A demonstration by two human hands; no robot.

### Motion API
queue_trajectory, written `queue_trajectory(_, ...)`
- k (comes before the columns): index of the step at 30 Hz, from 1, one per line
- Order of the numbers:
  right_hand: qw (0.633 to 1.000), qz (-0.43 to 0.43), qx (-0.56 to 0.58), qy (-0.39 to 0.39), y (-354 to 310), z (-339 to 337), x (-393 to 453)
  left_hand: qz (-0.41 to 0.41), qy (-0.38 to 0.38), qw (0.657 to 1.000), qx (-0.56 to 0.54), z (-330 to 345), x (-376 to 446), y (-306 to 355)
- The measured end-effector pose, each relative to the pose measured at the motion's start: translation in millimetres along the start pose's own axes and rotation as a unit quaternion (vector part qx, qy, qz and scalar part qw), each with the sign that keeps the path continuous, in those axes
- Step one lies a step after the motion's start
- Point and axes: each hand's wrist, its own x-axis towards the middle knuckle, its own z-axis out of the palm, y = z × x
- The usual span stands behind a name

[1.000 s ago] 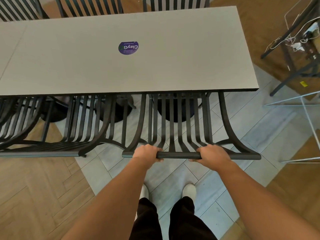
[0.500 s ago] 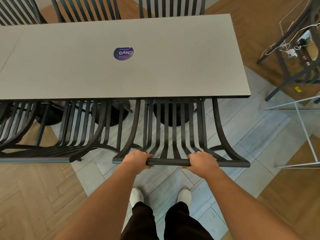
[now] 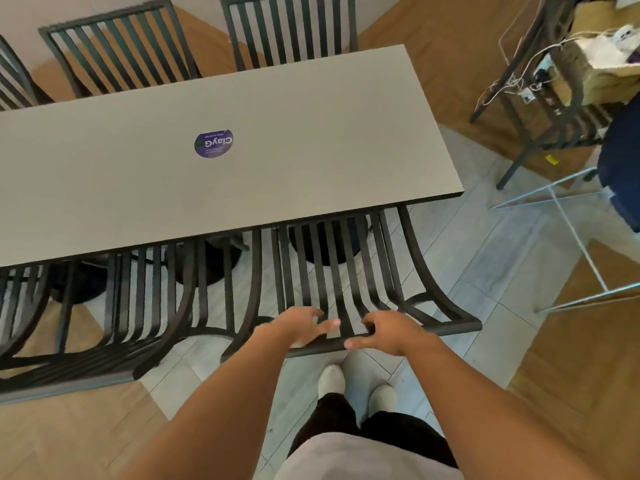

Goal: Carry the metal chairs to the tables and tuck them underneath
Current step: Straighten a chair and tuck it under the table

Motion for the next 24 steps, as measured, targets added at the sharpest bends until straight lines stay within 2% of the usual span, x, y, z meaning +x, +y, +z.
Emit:
queue_trajectory(3,0.997,0.017,0.058,0.04,11,-23,-6,0.001,0.026,1.0,0.011,-11,9,29)
queue_trajectory(6,0.995,0.043,0.04,0.083,41,-53,-12,0.033,0.027,0.999,0.027,-21,13,66)
queue_trajectory(11,0.99,0.066,0.003,0.127,113,-110,-15,0.033,0.043,0.998,0.027,-30,32,144)
queue_trajectory(17,0.99,0.055,-0.052,0.118,221,-195,-18,0.003,0.13,0.991,-0.041,-31,61,262)
queue_trajectory(21,0.993,0.056,-0.059,0.089,291,-245,-29,0.004,0.139,0.986,-0.096,-20,71,346)
queue_trajectory(24,0.993,0.063,-0.064,0.078,335,-282,-31,0.029,0.119,0.986,-0.116,-20,79,398)
